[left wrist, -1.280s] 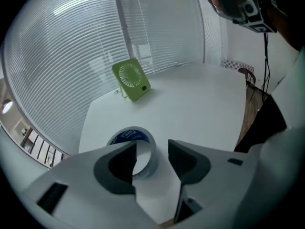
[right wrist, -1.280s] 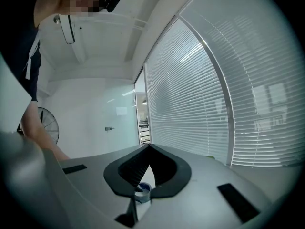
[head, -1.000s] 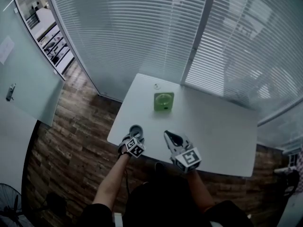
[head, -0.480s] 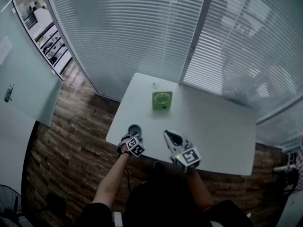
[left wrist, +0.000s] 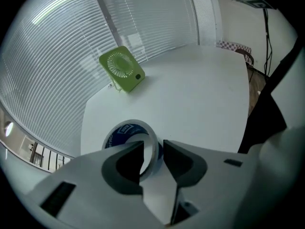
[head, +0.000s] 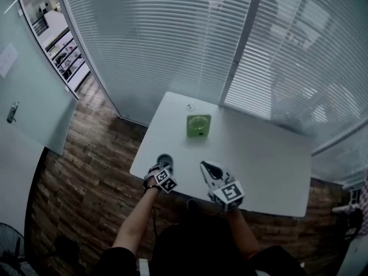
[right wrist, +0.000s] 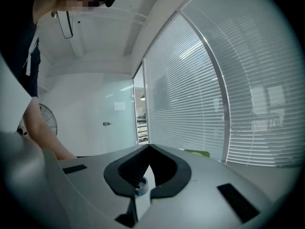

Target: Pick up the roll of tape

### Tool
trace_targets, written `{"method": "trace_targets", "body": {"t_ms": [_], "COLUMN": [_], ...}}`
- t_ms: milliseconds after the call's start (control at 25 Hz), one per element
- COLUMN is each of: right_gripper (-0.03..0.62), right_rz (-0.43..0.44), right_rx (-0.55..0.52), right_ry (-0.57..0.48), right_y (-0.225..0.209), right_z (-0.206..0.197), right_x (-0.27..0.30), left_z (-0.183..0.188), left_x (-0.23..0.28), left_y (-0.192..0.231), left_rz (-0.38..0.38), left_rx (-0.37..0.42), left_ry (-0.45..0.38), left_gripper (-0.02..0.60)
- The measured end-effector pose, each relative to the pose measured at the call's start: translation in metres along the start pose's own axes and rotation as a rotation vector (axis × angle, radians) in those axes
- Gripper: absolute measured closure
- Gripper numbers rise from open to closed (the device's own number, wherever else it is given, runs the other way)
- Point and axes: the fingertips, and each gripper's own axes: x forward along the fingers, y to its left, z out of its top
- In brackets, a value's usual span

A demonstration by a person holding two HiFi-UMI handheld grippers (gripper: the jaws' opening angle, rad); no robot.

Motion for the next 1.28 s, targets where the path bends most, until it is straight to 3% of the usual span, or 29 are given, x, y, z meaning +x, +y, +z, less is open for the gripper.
{"method": "trace_targets", "body": {"t_ms": [320, 720, 960, 1280], "right_gripper": [0.588, 0.588, 0.588, 0.588], "right_rz": [-0.026, -0.031, -0.011, -0.010], "right_rx": [0.015, 0.005, 0.015, -0.001], "right_ry": [0.007, -0.023, -0.018, -0.049], "right_y": [-0.001, -0.003, 0.006, 0.010], "right_z": [-0.001, 0.000, -0.004, 0.008], "right_x": [0.003, 0.005, 0.005, 0.008], "left_z": [0.002, 0.002, 0.012, 0.046], "left_x": [-0.003, -0.010, -0.027, -0.078], "left_y": [0.001, 0.001, 0.010, 0.033], "left_rz": [0.028, 0.016, 0.045, 0.108], "left_rx": [-0.026, -0.153, -0.219, -0.329], "left_ry": [-0.029, -0.097, -0.173, -0.367], "left_gripper": [0.506, 0.525, 0.526, 0.526]}}
